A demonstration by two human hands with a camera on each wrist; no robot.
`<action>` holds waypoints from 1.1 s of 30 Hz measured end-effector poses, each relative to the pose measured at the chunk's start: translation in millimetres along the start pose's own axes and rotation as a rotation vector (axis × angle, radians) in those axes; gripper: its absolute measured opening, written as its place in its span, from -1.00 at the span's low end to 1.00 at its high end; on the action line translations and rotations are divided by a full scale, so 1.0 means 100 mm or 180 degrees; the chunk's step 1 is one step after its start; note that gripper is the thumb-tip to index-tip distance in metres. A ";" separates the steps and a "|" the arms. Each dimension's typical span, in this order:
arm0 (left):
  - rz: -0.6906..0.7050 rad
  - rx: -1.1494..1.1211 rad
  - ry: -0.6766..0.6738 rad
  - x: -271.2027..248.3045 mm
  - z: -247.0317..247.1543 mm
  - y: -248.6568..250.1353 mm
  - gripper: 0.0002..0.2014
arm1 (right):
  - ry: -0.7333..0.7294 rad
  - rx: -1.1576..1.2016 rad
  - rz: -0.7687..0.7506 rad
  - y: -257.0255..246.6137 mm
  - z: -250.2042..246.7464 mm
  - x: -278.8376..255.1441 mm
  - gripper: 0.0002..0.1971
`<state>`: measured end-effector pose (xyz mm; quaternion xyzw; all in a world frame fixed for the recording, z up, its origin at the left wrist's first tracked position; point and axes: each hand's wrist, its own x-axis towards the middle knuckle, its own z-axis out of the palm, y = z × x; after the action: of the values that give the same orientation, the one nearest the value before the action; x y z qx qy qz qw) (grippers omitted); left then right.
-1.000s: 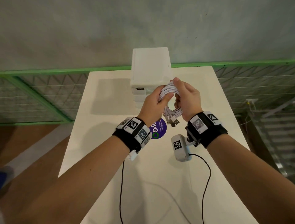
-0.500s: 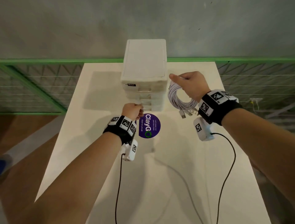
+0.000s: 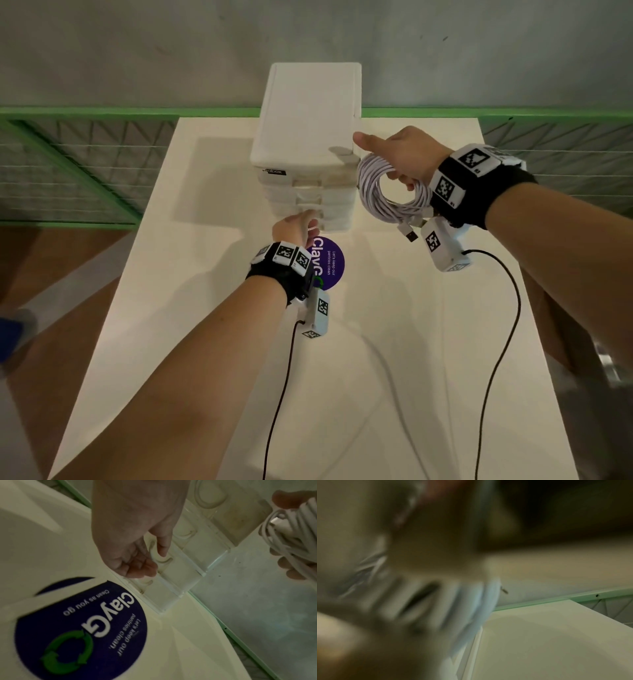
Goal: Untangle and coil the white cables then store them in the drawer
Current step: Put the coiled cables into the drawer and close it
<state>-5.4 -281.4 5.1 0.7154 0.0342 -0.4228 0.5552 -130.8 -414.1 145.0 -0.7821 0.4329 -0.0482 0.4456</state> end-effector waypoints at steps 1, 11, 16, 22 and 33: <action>-0.0042 -0.0029 -0.0005 0.01 0.01 -0.01 -0.84 | -0.0010 -0.0049 0.0042 -0.01 0.00 0.00 -0.33; -0.0041 -0.0376 -0.0142 0.03 0.03 -0.03 -0.88 | 0.0028 -0.0208 0.0185 0.00 0.20 -0.01 -0.27; 0.0165 -0.0423 -0.0196 -0.03 -0.06 -0.17 -0.92 | 0.0139 -0.0080 0.0214 0.00 0.26 -0.06 -0.29; 0.0179 -0.0363 -0.0145 -0.21 -0.25 -0.44 -0.89 | 0.0346 0.0010 0.0219 -0.03 0.34 -0.15 -0.30; 0.0090 -0.0187 -0.0562 -0.50 -0.52 -0.65 -0.89 | 0.0851 0.0451 0.0636 -0.10 0.54 -0.28 -0.35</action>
<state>-41.3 -192.6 -11.1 0.6592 -0.0126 -0.4750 0.5828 -116.5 -356.7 129.1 -0.6885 0.5594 -0.1375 0.4407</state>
